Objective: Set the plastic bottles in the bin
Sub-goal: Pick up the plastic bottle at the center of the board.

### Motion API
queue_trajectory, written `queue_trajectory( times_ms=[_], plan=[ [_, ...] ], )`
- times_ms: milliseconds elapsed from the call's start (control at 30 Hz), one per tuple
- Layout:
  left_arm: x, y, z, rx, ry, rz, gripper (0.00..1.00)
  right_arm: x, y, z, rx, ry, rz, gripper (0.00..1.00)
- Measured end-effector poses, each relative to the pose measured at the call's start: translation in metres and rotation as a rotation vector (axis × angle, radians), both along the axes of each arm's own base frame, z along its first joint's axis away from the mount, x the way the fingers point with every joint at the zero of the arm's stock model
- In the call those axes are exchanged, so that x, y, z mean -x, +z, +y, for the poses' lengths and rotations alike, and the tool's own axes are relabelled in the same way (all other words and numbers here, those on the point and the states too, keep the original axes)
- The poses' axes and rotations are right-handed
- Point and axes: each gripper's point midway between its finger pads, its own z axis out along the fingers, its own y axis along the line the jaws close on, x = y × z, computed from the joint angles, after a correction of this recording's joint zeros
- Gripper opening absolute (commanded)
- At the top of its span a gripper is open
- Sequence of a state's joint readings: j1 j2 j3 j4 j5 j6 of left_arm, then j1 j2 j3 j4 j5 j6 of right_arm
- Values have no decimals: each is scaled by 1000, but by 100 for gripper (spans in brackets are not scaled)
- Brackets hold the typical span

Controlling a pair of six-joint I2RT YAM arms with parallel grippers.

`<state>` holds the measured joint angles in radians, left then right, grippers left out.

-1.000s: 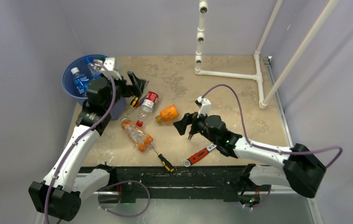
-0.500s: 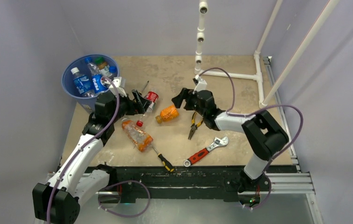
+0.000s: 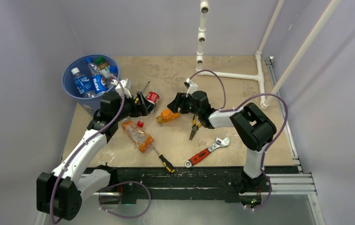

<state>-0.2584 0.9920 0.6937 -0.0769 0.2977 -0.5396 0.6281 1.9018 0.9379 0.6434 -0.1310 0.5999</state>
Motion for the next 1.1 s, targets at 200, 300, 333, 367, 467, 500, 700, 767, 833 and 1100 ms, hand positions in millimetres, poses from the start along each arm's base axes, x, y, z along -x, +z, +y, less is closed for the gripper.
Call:
queue_trajectory(
  times_ms=[200,300,333,367,467,500,700,767,833,1100],
  plan=[
    [2,-20,-6,0,-37,76,83,34,-11,-17,-8,14,32,61],
    [3,-18,-8,7,-44,75,81,57,-17,-26,-8,22,54,60],
    [3,-18,-8,9,-46,77,81,64,-18,-28,-6,27,59,60],
    [4,-18,-9,11,-49,79,80,73,-19,-29,-6,35,63,59],
    [6,-19,-13,10,-61,81,79,95,-13,-34,-15,55,61,66],
    [7,-20,-16,7,-68,83,78,101,-8,-36,-21,60,54,72],
    [26,-31,-51,-48,-131,98,76,107,37,-53,-73,7,-44,77],
    [38,-35,-70,-54,-155,108,76,103,53,-55,-87,-12,-84,79],
    [49,-41,-87,-44,-156,122,77,95,60,-53,-73,-16,-109,83],
    [61,-90,-65,1,89,239,79,76,47,-36,31,47,-139,98]
  ],
)
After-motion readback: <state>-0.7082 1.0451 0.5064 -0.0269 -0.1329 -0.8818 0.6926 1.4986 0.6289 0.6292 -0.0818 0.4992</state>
